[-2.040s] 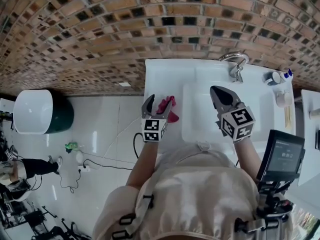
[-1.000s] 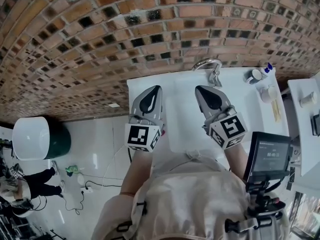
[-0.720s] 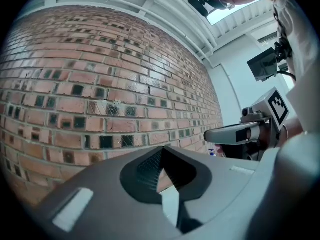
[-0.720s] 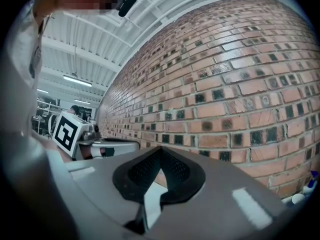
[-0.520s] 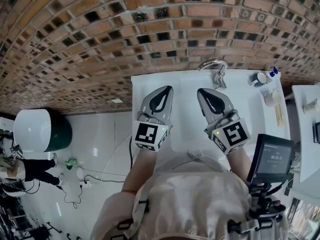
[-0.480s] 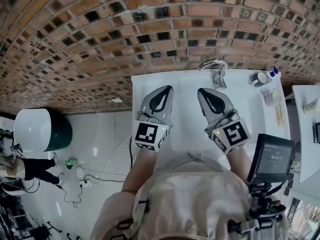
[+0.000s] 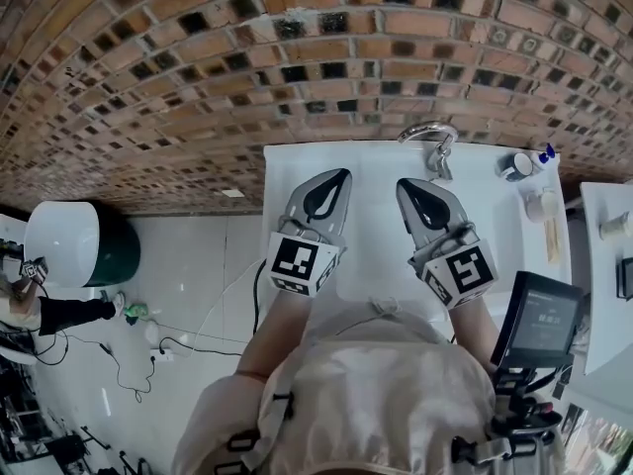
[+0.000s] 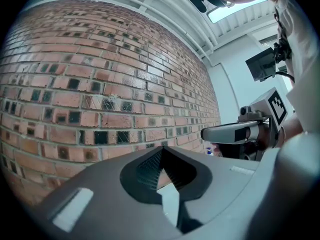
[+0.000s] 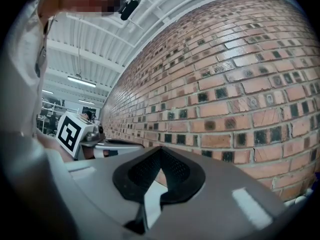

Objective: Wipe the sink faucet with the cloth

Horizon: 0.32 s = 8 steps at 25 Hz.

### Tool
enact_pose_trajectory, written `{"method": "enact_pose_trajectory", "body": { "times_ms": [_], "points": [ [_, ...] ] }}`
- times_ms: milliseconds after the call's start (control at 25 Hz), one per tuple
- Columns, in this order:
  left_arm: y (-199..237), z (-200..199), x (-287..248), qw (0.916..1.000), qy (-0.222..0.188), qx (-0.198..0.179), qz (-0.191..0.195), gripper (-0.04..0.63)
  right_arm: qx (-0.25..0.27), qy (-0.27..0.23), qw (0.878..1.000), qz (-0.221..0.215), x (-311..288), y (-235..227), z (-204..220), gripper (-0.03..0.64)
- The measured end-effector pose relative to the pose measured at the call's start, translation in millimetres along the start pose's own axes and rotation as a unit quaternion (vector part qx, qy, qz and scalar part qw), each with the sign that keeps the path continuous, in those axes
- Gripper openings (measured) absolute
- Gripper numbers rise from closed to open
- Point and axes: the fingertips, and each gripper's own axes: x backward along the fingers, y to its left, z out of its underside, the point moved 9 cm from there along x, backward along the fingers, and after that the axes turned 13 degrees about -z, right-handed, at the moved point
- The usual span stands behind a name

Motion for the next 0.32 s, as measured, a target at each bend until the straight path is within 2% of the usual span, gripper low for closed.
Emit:
{"method": "enact_pose_trajectory", "body": {
  "times_ms": [320],
  "points": [
    [-5.1, -4.0, 1.2, 0.9997, -0.006, -0.001, 0.023, 0.002, -0.001, 0.007, 1.0, 0.004, 1.3, 1.0, 1.5, -0.012]
  ]
}}
